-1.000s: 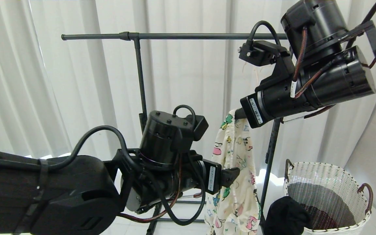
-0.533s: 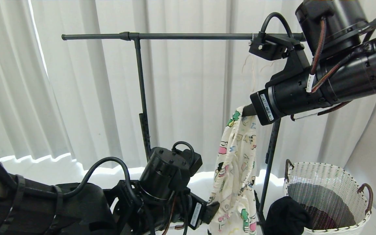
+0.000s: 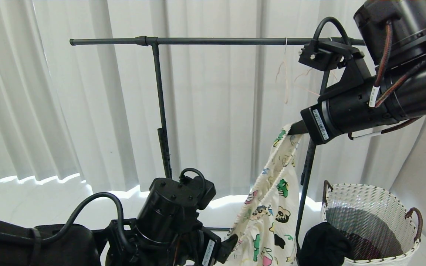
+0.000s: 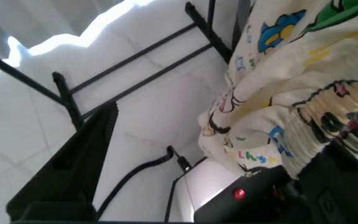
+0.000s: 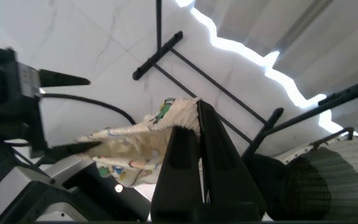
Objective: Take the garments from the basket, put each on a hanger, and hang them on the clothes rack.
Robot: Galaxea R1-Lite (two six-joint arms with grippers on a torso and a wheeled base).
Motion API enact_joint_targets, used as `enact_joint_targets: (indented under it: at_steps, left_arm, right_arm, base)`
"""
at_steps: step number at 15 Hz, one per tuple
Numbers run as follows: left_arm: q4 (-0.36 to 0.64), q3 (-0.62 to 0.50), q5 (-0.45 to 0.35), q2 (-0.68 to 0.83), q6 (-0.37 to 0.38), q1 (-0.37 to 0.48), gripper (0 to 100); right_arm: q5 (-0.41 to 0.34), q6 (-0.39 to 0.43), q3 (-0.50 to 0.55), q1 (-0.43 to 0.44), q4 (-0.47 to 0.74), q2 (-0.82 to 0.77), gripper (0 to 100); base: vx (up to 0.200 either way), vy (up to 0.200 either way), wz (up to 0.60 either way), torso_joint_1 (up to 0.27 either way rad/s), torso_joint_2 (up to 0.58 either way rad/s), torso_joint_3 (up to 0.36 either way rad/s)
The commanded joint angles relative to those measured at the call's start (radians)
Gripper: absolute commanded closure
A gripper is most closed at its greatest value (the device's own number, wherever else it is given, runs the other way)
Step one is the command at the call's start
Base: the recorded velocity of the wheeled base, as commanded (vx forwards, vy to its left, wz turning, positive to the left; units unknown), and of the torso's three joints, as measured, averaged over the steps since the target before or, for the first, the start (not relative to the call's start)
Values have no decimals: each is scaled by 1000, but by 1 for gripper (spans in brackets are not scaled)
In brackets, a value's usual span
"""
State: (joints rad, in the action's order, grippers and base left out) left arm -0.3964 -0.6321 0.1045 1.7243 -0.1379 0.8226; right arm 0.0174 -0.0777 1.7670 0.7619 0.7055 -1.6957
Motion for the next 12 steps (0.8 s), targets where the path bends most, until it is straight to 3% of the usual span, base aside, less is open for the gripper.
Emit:
enact_joint_targets:
  at_steps: [1,3,6,8,9,12]
  left_arm:
    - [-2,37,0,-46,0,0,100]
    - [-2,57,20,-68,0,0,100]
    - [-65,86,172,-120,1,0,100]
    - [-71,61,144,-232,9,0,100]
    - [-9,37,118,-279,15,0,100]
    - [533,-262,0,-443,20,-11,100]
  right_arm:
    - [13,1,-43,-3,-1,42,100]
    - [24,1,-83,-4,0,73,100]
    - [64,-2,-184,-29,0,157,100]
    - [64,-1,-281,-41,0,246,100]
    - [64,-1,-319,-41,0,281,100]
    - [65,2,-391,-41,-6,358,100]
  base:
    - [0,0,0,0,0,0]
    - [0,0,0,0,0,0]
    - [0,0,0,0,0,0]
    - [0,0,0,0,0,0]
    - [0,0,0,0,0,0]
    - [0,0,0,0,0,0]
